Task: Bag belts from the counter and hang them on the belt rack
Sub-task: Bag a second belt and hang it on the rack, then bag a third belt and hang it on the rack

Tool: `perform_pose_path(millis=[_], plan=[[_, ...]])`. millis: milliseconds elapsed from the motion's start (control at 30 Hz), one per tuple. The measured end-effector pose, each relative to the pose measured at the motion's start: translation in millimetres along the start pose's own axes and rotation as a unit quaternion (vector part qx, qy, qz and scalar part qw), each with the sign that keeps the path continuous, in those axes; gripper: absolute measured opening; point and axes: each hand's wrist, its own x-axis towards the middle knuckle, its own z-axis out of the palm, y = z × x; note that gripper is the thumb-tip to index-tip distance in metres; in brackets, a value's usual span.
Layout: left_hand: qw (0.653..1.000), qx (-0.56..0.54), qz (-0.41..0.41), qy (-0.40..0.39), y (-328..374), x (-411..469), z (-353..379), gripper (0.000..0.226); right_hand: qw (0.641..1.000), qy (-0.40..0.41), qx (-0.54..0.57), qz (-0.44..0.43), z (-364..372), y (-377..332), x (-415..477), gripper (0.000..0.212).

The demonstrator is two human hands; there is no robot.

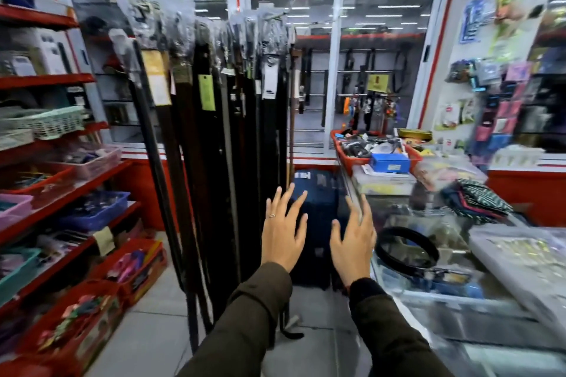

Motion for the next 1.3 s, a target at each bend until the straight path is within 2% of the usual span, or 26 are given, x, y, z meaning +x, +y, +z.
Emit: perform_pose_path(millis=[167, 333, 467, 567, 600, 633, 667, 700, 767, 833, 1000, 1133, 1200, 1300], plan=[[0.996, -0.028, 0.01, -0.089, 28.3, -12.6, 65.0, 0.048, 0.989, 0.011, -0.024, 0.143, -26.5, 83.0, -11.1, 0.049], [0.976, -0.054, 0.027, -0.21, 66.2, -16.3, 122.2, 0.049, 0.951, 0.003, -0.016, 0.309, -52.9, 143.4, -13.5, 0.05], [0.939, -0.076, 0.053, -0.33, 94.2, -9.3, 164.2, 0.052, 0.902, -0.029, 0.088, 0.422, -54.9, 187.2, -8.4, 0.046], [0.905, -0.079, 0.047, -0.416, 113.3, 2.9, 190.6, 0.054, 0.855, -0.046, 0.16, 0.49, -35.6, 250.1, -3.2, 0.054], [0.894, -0.072, 0.046, -0.439, 120.1, 8.3, 199.0, 0.054, 0.847, -0.042, 0.193, 0.494, -40.4, 249.9, -0.9, 0.041], [0.886, -0.063, 0.042, -0.458, 126.6, 13.4, 207.2, 0.054, 0.835, -0.035, 0.222, 0.502, -49.3, 242.8, 1.8, 0.018], [0.878, -0.053, 0.035, -0.474, 133.1, 18.2, 215.0, 0.053, 0.819, -0.019, 0.252, 0.515, -56.7, 232.5, 6.6, 0.013], [0.87, -0.042, 0.027, -0.491, 138.3, 21.5, 223.6, 0.051, 0.805, -0.009, 0.273, 0.527, -62.0, 228.9, 11.2, 0.025], [0.854, -0.019, 0.019, -0.519, 145.9, 24.1, 238.3, 0.043, 0.795, -0.014, 0.286, 0.535, -60.6, 239.0, 15.1, 0.026], [0.854, -0.001, 0.015, -0.519, 149.9, 21.9, 249.9, 0.033, 0.78, 0.0, 0.306, 0.546, -57.5, 247.4, 15.9, 0.014], [0.894, -0.023, -0.022, -0.447, 150.6, 12.1, 249.2, 0.027, 0.786, -0.005, 0.306, 0.537, -62.5, 249.7, 12.7, 0.028], [0.898, -0.062, -0.059, -0.433, 143.1, 2.7, 243.7, 0.023, 0.747, 0.041, 0.388, 0.538, -62.3, 243.0, 9.7, 0.014], [0.901, -0.086, -0.066, -0.421, 139.5, -0.3, 234.5, 0.019, 0.738, 0.034, 0.407, 0.537, -62.4, 236.5, 8.1, 0.033], [0.909, -0.113, -0.094, -0.391, 130.7, -4.9, 221.8, 0.024, 0.722, 0.012, 0.455, 0.52, -67.2, 220.0, 6.6, 0.04]])
